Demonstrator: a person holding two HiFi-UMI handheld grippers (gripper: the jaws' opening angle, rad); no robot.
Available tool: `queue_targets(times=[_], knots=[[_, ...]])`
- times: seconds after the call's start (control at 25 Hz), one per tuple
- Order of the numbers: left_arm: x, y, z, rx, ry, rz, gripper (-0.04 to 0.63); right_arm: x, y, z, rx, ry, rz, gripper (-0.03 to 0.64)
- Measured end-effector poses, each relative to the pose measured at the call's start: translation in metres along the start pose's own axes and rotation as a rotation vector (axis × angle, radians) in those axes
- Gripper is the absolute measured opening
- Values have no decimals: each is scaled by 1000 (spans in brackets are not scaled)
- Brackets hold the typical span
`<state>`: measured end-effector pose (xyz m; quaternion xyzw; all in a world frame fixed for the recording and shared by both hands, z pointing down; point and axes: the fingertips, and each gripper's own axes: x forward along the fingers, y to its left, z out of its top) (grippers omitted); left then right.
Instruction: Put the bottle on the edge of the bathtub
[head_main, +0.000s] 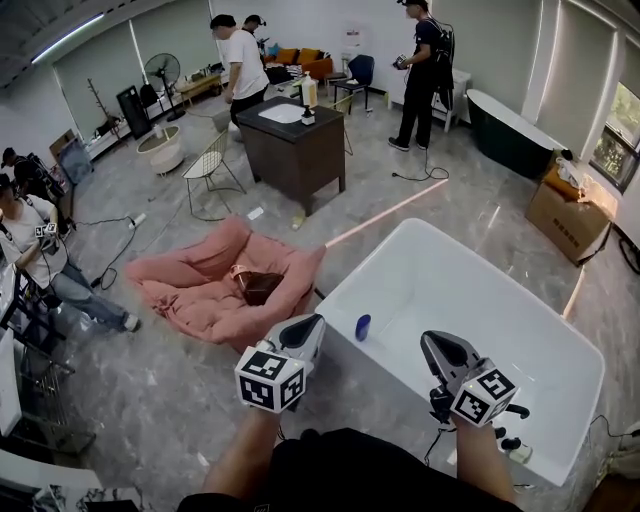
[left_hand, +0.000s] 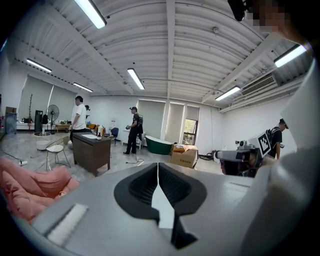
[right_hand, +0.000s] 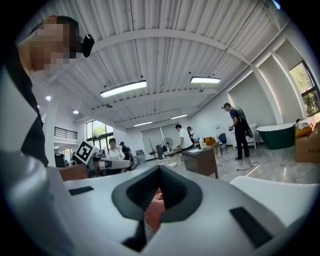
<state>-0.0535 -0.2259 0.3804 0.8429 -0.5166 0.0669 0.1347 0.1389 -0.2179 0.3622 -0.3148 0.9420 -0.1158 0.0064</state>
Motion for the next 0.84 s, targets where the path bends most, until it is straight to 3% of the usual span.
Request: queue_targets(times=[0.84], knots=[[-14, 11, -12, -14, 13, 23, 17, 9, 13, -16, 19, 35, 17, 11]])
